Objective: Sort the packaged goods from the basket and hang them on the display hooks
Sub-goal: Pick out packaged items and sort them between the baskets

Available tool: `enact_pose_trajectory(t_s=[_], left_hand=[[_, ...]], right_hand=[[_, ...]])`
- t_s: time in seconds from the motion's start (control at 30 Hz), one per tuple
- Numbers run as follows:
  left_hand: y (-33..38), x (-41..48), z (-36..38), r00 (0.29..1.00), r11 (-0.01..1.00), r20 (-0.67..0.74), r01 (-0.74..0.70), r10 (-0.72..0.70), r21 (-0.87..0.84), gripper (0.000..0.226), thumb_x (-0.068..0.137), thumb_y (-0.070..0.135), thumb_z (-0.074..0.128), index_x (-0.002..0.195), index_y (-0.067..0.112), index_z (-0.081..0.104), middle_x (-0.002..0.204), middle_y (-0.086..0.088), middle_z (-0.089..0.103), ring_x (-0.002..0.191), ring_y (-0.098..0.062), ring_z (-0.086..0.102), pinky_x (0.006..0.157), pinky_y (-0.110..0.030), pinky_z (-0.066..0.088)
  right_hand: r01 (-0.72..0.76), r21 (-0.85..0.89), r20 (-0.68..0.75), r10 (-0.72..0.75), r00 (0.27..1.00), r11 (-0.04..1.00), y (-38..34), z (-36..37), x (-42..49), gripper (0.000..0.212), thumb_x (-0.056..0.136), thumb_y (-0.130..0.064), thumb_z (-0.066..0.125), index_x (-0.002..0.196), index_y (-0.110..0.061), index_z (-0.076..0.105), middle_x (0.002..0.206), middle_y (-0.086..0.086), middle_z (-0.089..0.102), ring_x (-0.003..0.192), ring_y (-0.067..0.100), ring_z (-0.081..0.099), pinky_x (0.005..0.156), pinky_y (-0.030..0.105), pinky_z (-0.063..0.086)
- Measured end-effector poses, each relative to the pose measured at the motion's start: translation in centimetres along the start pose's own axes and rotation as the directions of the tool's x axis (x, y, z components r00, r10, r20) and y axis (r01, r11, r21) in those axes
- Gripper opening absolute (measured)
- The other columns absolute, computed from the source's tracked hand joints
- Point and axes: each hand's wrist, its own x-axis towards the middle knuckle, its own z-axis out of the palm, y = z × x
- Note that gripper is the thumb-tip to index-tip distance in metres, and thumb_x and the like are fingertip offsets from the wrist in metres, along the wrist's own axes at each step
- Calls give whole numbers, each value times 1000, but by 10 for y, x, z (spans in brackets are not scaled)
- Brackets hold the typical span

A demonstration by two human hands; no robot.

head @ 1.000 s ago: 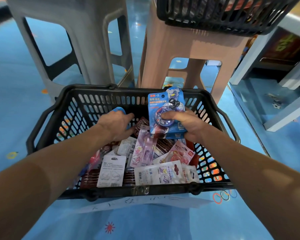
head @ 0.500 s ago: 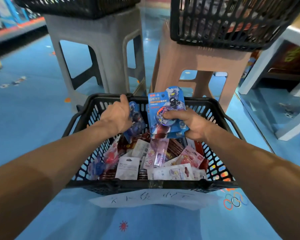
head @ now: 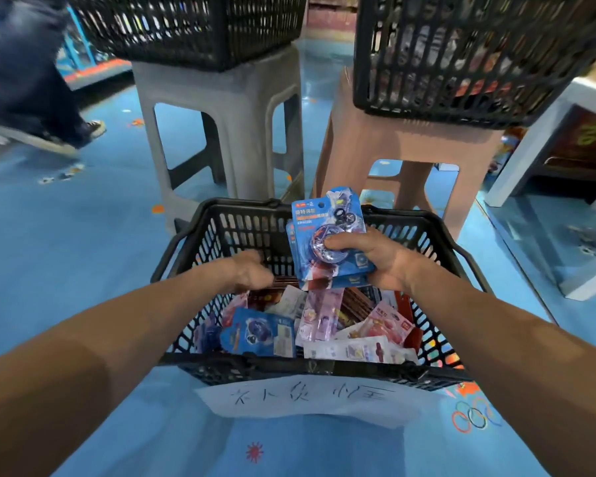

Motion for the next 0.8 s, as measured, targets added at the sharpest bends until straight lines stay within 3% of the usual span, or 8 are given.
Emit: enact_pose_trajectory(t_s=[0.1, 0.17, 0.27, 0.33, 0.4, 0.63, 0.73, 0.8], left_hand=[[-6, 0, 4, 977, 995, 207, 32, -52, 97, 27, 86, 17, 62, 112, 9, 62, 115, -11, 63, 98, -24, 61, 78, -36, 49], [-8, 0, 5, 949, 943, 308, -36, -72, 332, 40, 90, 12, 64, 130, 11, 59, 121, -9, 59, 107, -26, 59, 84, -42, 55], [-16, 1, 16, 896, 684, 413, -198, -165, 702, 96, 86, 12, 79, 162, 19, 21, 160, -8, 35, 133, -30, 52, 78, -37, 53], [-28, 5, 24, 907, 480, 373, -242, -197, 843, 129, 73, 20, 92, 162, 35, 0, 166, -6, 20, 138, -31, 48, 92, -40, 54], [-39, 7, 29, 926, 400, 338, -250, -166, 882, 145, 62, 27, 99, 159, 42, -7, 164, -10, 16, 139, -33, 47, 100, -49, 54], [-42, 5, 16, 922, 554, 387, -316, -12, 770, 125, 65, 42, 93, 161, 39, 13, 150, -3, 34, 134, -26, 48, 104, -40, 51], [-33, 1, 4, 911, 706, 411, -318, 43, 633, 95, 74, 36, 85, 155, 33, 37, 128, 5, 53, 116, -18, 58, 75, -22, 50], [-29, 1, -4, 909, 788, 409, -308, 79, 533, 86, 75, 34, 82, 152, 28, 45, 123, 7, 58, 106, -15, 61, 69, -22, 51]], right_hand=[[-19, 2, 1, 19, 1000, 1000, 4, -7, 5, 39, 68, -15, 85, 105, -10, 75, 108, 17, 76, 86, 32, 75, 86, 53, 61], [-29, -18, 14, 29, 999, 999, 7, -9, 6, 39, 68, -16, 85, 106, -11, 75, 110, 17, 76, 89, 32, 74, 93, 56, 57], [-37, -28, 17, 38, 999, 999, 10, -11, 8, 38, 68, -14, 86, 104, -12, 75, 105, 14, 77, 85, 28, 75, 94, 54, 57], [-45, -34, 17, 45, 999, 998, 11, -10, 10, 41, 67, -13, 88, 106, -11, 75, 108, 15, 77, 87, 29, 75, 94, 54, 58], [-47, -32, 30, 48, 998, 998, 10, -9, 13, 41, 67, -13, 88, 106, -11, 75, 109, 15, 76, 88, 29, 75, 91, 51, 59], [-72, -51, 44, 74, 996, 996, 10, -4, 17, 54, 71, -14, 84, 122, -6, 69, 116, 17, 75, 97, 32, 73, 91, 51, 59], [-59, -41, 44, 61, 997, 997, 10, -3, 16, 47, 68, -13, 87, 112, -10, 72, 110, 14, 77, 90, 29, 75, 86, 46, 60], [-55, -41, 39, 56, 998, 998, 11, -5, 16, 49, 66, -14, 87, 113, -10, 72, 113, 16, 76, 96, 32, 74, 93, 51, 58]])
